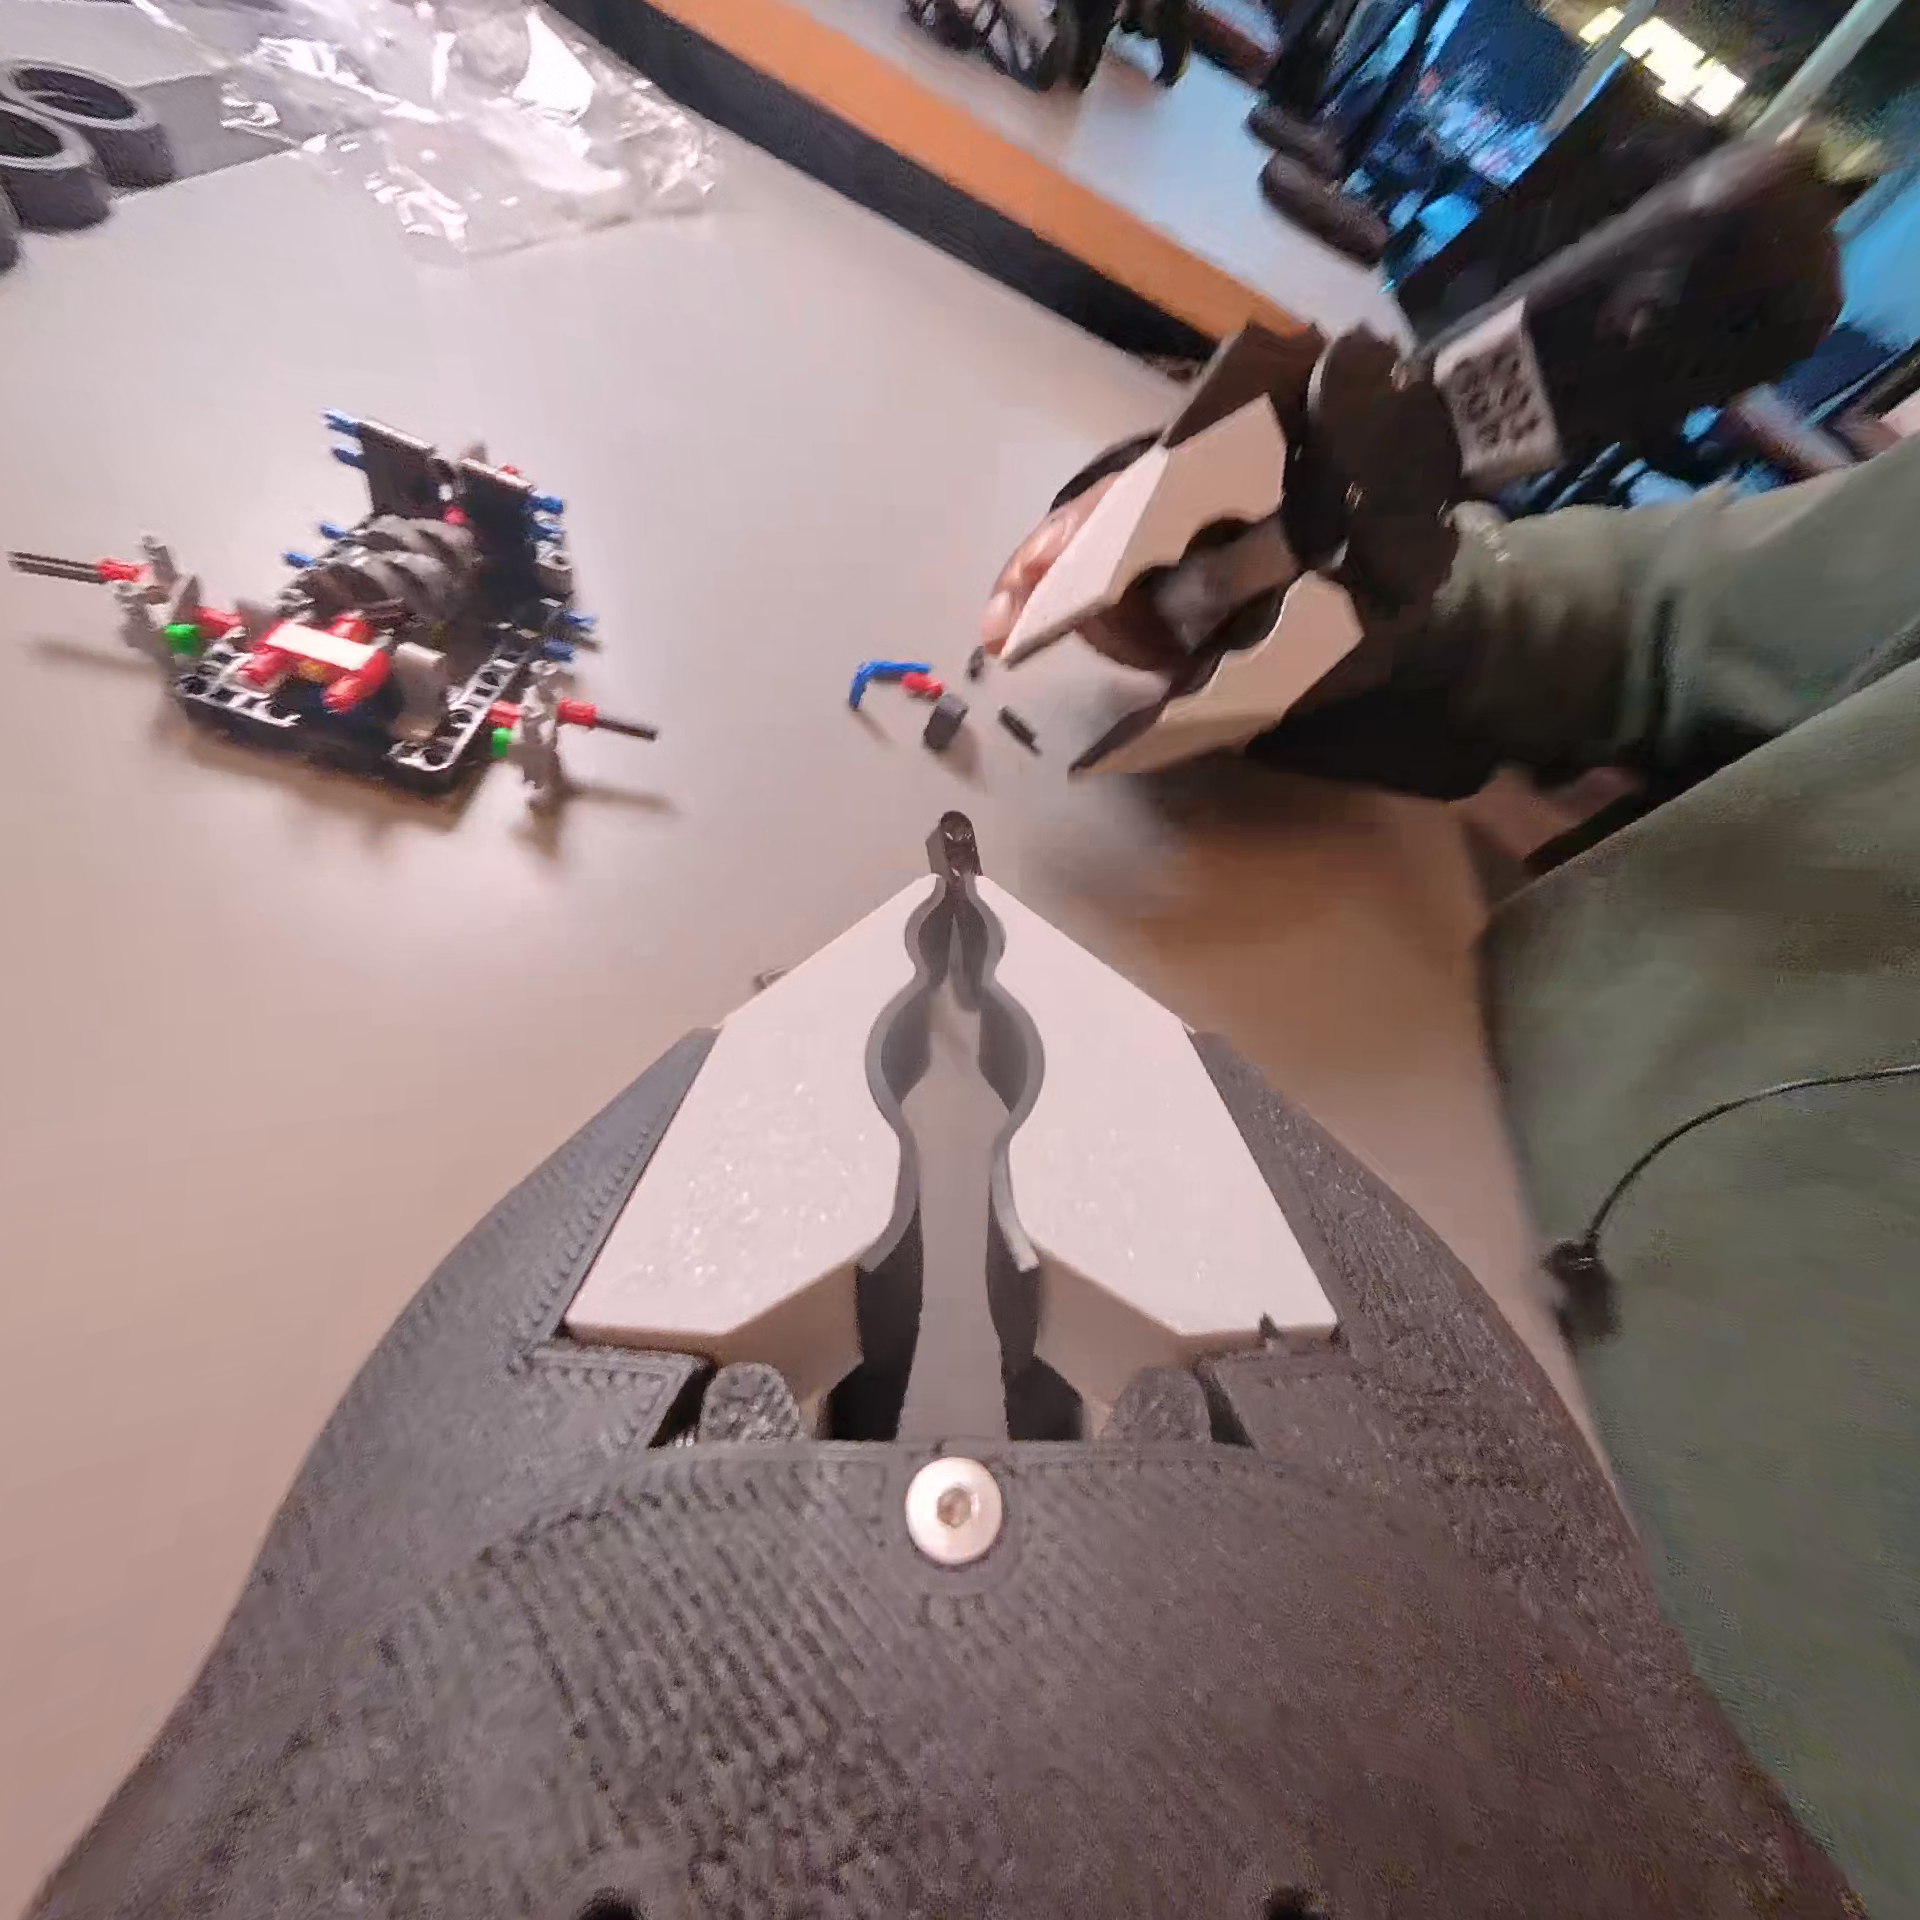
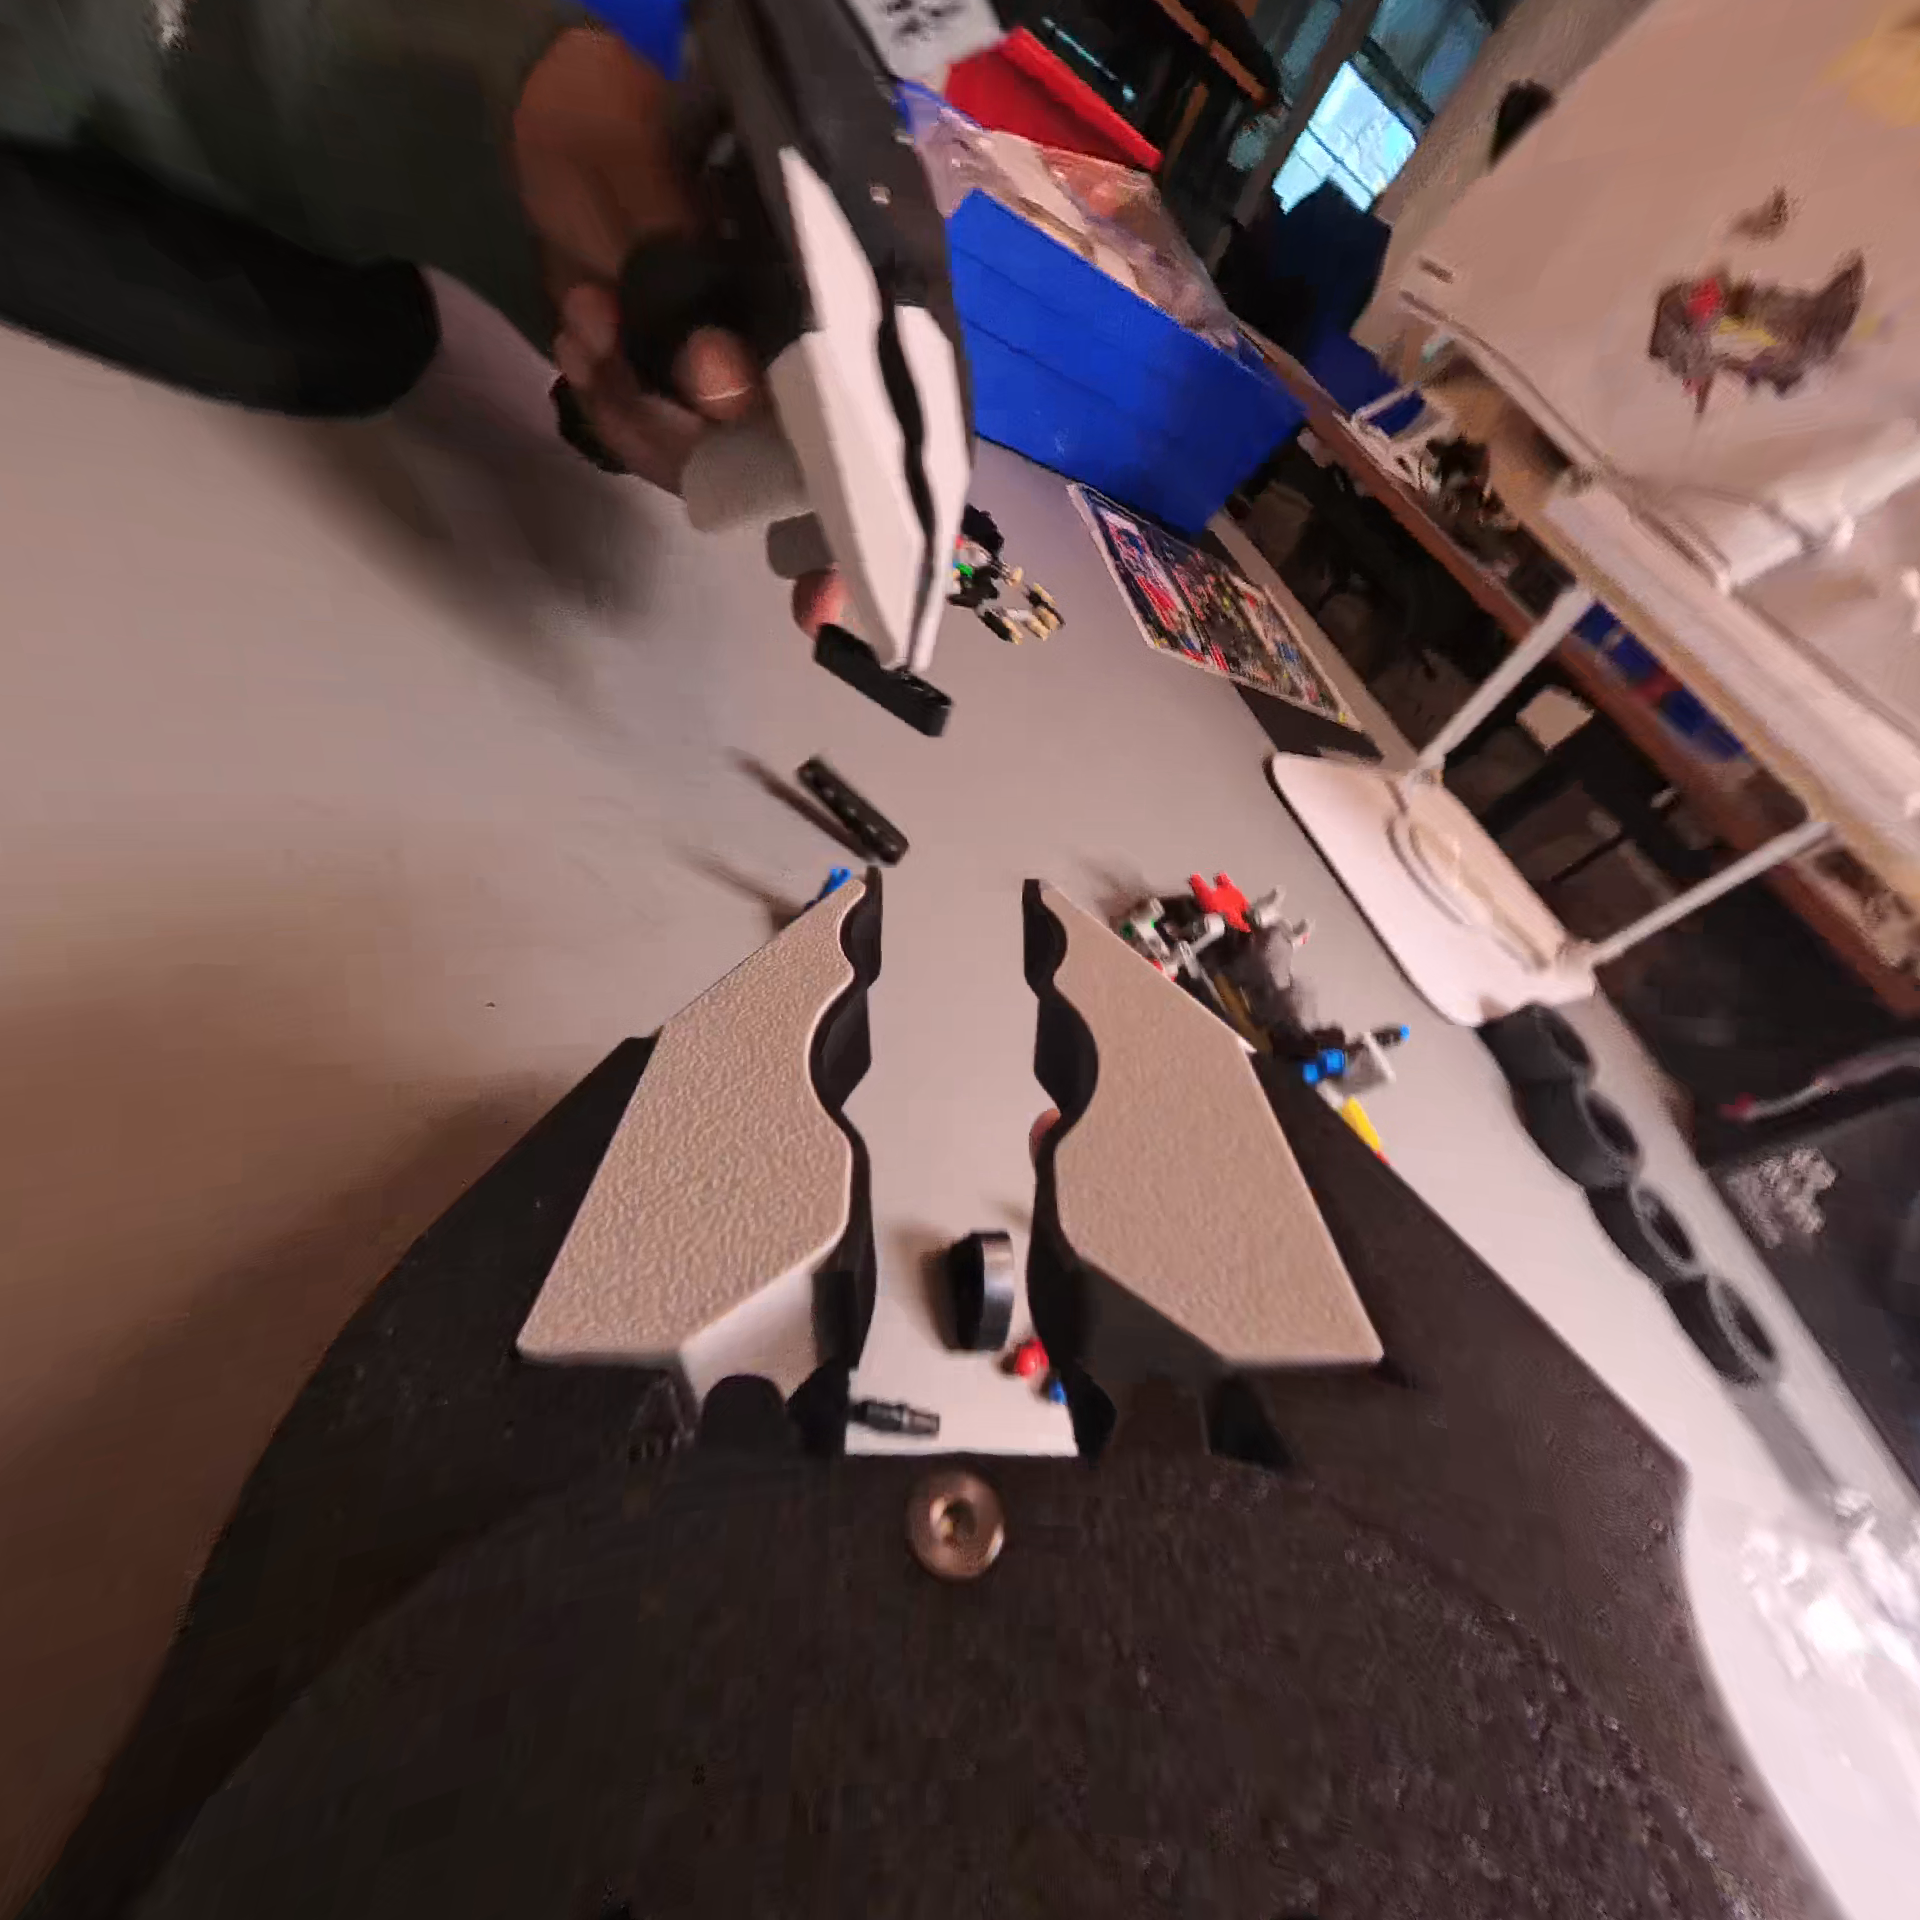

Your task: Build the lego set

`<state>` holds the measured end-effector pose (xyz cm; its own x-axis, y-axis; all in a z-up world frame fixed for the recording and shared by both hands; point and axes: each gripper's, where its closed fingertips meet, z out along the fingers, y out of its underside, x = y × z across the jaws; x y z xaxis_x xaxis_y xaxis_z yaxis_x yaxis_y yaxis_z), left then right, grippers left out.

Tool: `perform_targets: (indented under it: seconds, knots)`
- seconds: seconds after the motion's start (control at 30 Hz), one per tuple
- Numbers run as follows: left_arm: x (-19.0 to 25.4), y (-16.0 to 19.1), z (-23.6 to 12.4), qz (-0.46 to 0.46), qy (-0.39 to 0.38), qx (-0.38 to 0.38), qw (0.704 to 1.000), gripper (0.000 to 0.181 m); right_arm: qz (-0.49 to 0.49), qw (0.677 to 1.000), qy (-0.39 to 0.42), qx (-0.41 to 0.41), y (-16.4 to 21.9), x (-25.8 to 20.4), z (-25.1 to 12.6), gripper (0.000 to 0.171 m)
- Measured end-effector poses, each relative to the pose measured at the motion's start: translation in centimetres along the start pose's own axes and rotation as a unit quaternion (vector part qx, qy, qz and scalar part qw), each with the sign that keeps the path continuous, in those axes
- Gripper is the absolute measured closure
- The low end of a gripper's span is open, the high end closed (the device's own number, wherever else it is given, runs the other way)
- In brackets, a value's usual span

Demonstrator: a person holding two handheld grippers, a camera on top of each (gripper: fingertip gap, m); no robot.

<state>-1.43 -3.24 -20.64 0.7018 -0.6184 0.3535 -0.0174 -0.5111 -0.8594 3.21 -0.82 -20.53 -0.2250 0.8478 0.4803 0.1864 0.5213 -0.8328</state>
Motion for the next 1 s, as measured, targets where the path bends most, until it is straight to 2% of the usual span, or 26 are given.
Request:
perform_targets:
  seconds: [0.17,0.37,0.47,0.6,0.7,0.83,1.0]
  knots:
    - [-0.3,0.4,0.5,-0.005,-0.019,-0.016,1.000,0.181,-0.082,0.996,-0.011,-0.030,-0.4,-1.9,2.0,0.143]
    - [2.4,0.0,1.2,0.013,0.034,-0.014,0.999,0.181,-0.023,0.999,-0.028,-0.004,-1.7,-2.1,2.5,0.137]
    - [3.3,0.0,1.5,0.025,0.047,-0.016,0.998,0.181,-0.012,0.999,-0.039,0.011,-2.4,-2.5,2.3,0.157]
    - [3.4,-0.6,1.3,0.025,0.050,0.007,0.998,0.181,0.003,0.999,-0.047,0.008,-2.4,-2.5,1.7,0.167]
    - [2.2,-0.6,1.0,0.041,0.016,0.015,0.999,0.168,0.045,0.999,-0.028,0.008,-2.0,-0.8,0.7,0.167]
    - [0.2,1.5,1.6,0.094,-0.042,-0.034,0.994,0.162,0.112,0.994,0.006,0.007,-0.8,1.8,-0.9,0.166]
    - [-0.6,3.4,3.8,0.164,-0.080,-0.099,0.978,0.155,0.120,0.992,0.021,-0.008,-0.2,2.3,-1.2,0.167]
